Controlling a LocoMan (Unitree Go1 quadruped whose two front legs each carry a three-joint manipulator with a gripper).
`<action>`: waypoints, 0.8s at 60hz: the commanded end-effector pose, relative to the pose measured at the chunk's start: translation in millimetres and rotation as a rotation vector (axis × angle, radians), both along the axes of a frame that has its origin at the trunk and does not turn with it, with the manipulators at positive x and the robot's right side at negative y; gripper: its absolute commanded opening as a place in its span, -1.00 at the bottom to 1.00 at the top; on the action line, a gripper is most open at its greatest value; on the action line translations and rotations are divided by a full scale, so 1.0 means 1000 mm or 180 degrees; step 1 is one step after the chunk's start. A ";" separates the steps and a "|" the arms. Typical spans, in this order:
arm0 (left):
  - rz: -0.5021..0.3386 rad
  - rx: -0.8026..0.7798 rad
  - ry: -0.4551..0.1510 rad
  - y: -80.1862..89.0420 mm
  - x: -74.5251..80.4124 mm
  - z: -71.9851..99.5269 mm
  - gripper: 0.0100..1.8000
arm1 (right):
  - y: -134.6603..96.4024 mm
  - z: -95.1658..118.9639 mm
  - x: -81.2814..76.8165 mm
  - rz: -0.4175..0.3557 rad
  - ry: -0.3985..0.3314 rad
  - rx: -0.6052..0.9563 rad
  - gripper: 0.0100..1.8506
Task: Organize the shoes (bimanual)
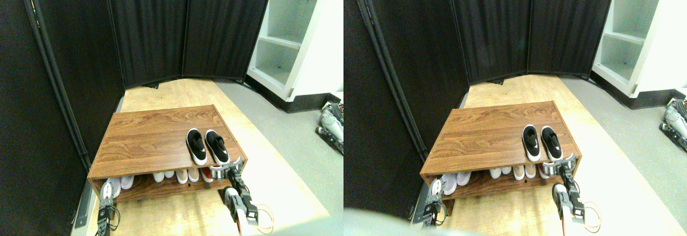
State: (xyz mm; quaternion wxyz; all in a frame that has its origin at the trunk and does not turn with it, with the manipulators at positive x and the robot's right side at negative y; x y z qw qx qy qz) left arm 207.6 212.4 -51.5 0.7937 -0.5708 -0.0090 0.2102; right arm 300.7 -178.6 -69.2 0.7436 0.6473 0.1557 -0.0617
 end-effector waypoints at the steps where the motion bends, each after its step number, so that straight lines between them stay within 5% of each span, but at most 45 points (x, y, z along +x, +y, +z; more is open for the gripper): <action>1: 0.0013 0.0028 -0.0149 0.000 0.000 0.006 -1.00 | 0.004 -0.001 0.007 0.0045 -0.0055 -0.0228 0.54; 25: 0.0002 0.0065 -0.0176 0.002 -0.005 0.008 -1.00 | 0.002 -0.010 0.000 -0.0050 0.0145 -0.0032 0.58; 41: 0.0005 0.0043 -0.0182 0.002 -0.008 0.008 -1.00 | -0.010 0.015 -0.029 0.0107 -0.0135 -0.0035 0.59; 48: 0.0020 0.0068 -0.0179 0.002 -0.008 0.009 -1.00 | -0.023 0.035 -0.047 -0.0008 -0.0161 -0.0078 0.48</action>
